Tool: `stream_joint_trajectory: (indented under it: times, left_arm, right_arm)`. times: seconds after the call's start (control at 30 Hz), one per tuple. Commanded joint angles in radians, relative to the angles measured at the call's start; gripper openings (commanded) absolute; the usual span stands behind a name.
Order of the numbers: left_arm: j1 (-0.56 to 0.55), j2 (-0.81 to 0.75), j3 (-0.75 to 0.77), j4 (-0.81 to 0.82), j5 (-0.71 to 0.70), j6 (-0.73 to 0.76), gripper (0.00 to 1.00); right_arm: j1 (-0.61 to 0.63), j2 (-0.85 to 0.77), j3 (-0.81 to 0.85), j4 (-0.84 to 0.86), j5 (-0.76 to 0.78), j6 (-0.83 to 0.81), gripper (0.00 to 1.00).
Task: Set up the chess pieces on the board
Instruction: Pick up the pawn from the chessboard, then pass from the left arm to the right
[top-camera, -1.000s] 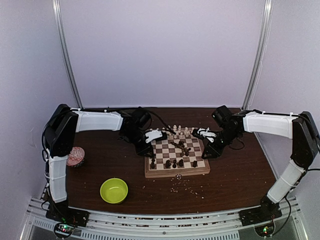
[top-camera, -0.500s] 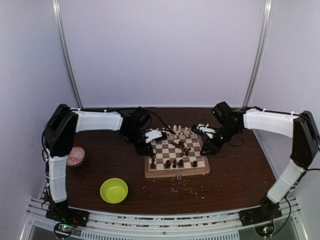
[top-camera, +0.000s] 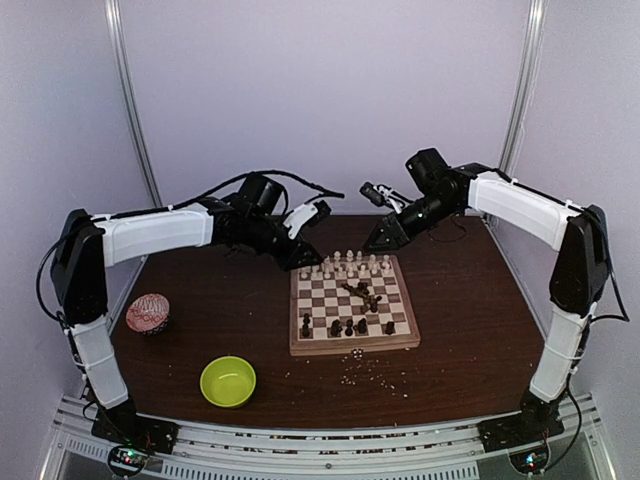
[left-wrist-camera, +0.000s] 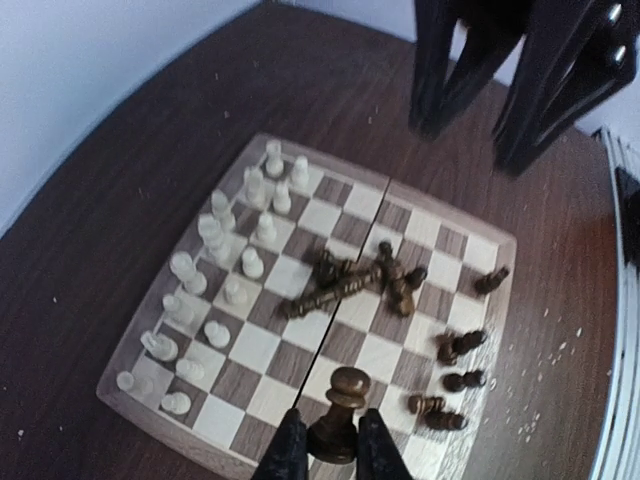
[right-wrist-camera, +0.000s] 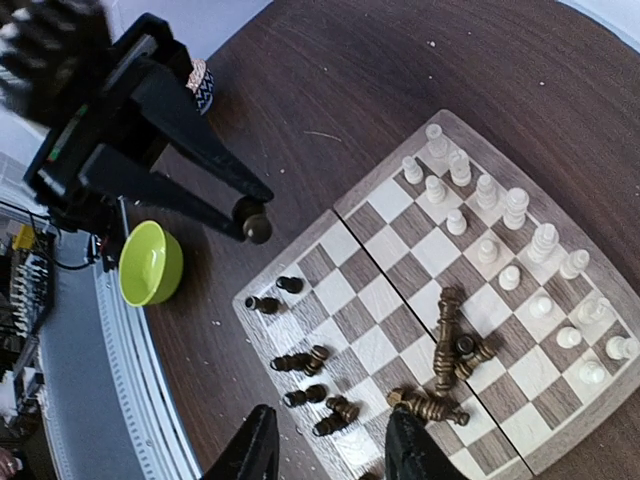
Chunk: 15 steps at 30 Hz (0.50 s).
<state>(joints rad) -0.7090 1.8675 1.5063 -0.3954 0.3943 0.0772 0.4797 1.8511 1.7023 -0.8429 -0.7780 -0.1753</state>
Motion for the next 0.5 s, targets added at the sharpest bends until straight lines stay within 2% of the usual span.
stream_joint_trajectory:
  times: [0.0,0.17,0.47]
  left_arm:
    - [-0.028,-0.032,-0.043,0.228,0.060,-0.167,0.13]
    - [-0.051,-0.025,-0.050,0.277,0.059,-0.203,0.13]
    - [-0.066,-0.015,-0.046,0.295,0.075,-0.209,0.14]
  right_arm:
    - [-0.005,0.067,0.071,-0.033,-0.133,0.123,0.38]
    - [0.006,0.071,0.061,0.049,-0.215,0.215,0.40]
    - [0.033,0.060,0.012,0.143,-0.270,0.304,0.40]
